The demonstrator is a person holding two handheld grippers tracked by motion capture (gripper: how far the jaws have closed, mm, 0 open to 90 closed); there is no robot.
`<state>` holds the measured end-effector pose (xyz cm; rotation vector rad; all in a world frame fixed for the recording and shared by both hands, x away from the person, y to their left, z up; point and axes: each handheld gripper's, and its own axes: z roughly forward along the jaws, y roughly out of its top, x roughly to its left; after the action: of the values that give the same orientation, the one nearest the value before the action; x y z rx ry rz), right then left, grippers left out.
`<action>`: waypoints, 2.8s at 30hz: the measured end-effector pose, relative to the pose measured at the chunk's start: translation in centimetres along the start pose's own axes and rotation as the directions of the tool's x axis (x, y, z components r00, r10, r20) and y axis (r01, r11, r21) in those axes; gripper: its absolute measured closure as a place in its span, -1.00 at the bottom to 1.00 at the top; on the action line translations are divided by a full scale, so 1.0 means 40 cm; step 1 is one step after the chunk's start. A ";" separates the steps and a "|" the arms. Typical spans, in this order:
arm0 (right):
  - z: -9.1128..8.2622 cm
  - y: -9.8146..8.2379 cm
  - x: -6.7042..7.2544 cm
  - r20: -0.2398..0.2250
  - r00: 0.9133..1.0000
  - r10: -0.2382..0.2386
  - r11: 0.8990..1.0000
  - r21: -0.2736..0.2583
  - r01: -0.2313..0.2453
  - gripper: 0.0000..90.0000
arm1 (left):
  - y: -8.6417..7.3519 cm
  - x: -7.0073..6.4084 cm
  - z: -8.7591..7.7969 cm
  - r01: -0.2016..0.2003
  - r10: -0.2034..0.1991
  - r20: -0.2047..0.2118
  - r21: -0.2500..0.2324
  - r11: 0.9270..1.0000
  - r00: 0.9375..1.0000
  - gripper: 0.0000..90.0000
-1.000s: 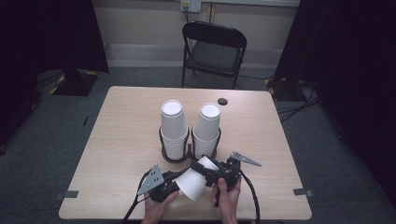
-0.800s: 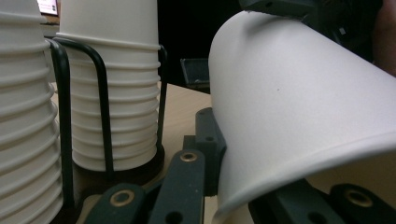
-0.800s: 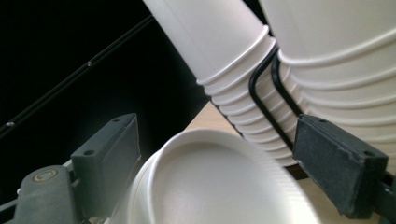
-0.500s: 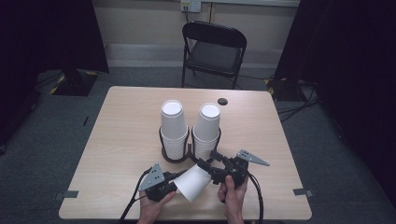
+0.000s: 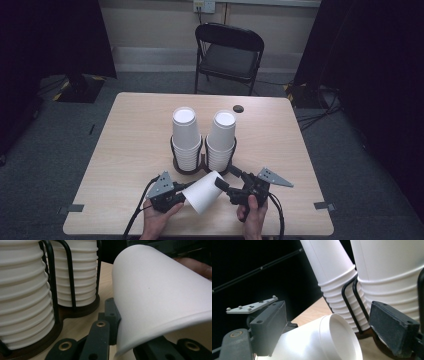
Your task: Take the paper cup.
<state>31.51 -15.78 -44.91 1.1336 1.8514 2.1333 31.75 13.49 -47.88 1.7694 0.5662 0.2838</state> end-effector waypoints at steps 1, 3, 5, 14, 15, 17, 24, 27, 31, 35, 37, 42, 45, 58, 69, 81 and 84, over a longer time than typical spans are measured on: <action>-0.003 0.002 0.001 0.014 1.000 -0.019 1.000 -0.002 0.019 -0.70 | 0.004 0.001 0.000 -0.005 0.005 -0.004 0.007 1.000 1.000 0.91; -0.007 0.006 0.004 0.044 0.998 -0.051 0.999 0.003 0.051 -0.68 | 0.016 0.003 0.000 -0.020 0.020 -0.003 0.020 1.000 1.000 0.91; -0.013 0.009 0.009 0.079 0.992 -0.095 0.995 0.019 0.094 -0.62 | 0.029 0.007 -0.003 -0.045 0.045 -0.012 0.038 0.998 0.999 0.91; -0.041 0.003 0.029 0.046 0.981 -0.187 0.982 0.037 0.185 -0.70 | 0.054 0.016 -0.015 -0.065 0.066 -0.017 0.067 0.996 0.998 0.91; -0.043 0.003 0.029 0.049 0.979 -0.195 0.980 0.039 0.194 -0.70 | 0.054 0.019 -0.014 -0.057 0.058 -0.015 0.067 0.996 0.998 0.91; -0.046 0.002 0.030 0.053 0.976 -0.213 0.976 0.053 0.210 -0.70 | 0.058 0.024 -0.015 -0.046 0.047 -0.007 0.068 0.997 0.999 0.91; -0.044 -0.019 0.020 0.042 0.952 -0.305 0.947 0.125 0.297 -0.71 | 0.084 0.020 -0.022 -0.089 0.091 -0.015 0.098 0.991 0.996 0.91; -0.049 -0.028 0.025 0.032 0.933 -0.358 0.927 0.135 0.350 -0.71 | 0.098 0.027 -0.020 -0.089 0.091 -0.009 0.142 0.986 0.996 0.91; -0.051 -0.039 0.027 0.001 0.910 -0.415 0.894 0.185 0.408 -0.71 | 0.108 0.031 -0.009 -0.071 0.071 0.005 0.201 0.977 0.997 0.91; -0.043 -0.062 0.031 -0.001 0.874 -0.486 0.848 0.239 0.472 -0.71 | 0.114 0.033 0.000 -0.057 0.051 0.031 0.243 0.968 0.998 0.92; -0.038 -0.073 0.031 0.007 0.857 -0.516 0.825 0.273 0.495 -0.71 | 0.119 0.037 0.002 -0.034 0.029 0.024 0.252 0.967 0.999 0.92; -0.025 -0.093 0.038 0.013 0.772 -0.635 0.728 0.342 0.594 -0.72 | 0.141 0.047 0.002 -0.019 0.010 0.031 0.295 0.955 0.999 0.91; -0.021 -0.096 0.038 -0.001 0.753 -0.658 0.708 0.342 0.618 -0.72 | 0.153 0.049 0.006 -0.003 -0.009 0.034 0.336 0.942 0.999 0.92; -0.010 -0.102 0.042 -0.026 0.693 -0.721 0.643 0.349 0.682 -0.70 | 0.177 0.051 0.050 -0.011 -0.030 0.071 0.516 0.856 0.997 0.91; 0.008 -0.103 0.049 -0.058 0.651 -0.757 0.585 0.383 0.715 -0.74 | 0.197 0.043 0.095 -0.052 -0.018 0.108 0.619 0.784 0.994 0.92; 0.073 -0.127 0.085 -0.080 0.604 -0.793 0.522 0.420 0.742 -0.81 | 0.213 0.023 0.126 -0.075 -0.015 0.133 0.642 0.763 0.991 0.93; 0.083 -0.127 0.092 -0.091 0.599 -0.795 0.522 0.399 0.753 -0.81 | 0.212 0.021 0.132 -0.078 -0.022 0.147 0.639 0.765 0.989 0.93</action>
<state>28.82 -9.86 -47.77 0.2639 2.2034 1.1765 36.86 7.92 -41.32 2.4490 0.5689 -0.0419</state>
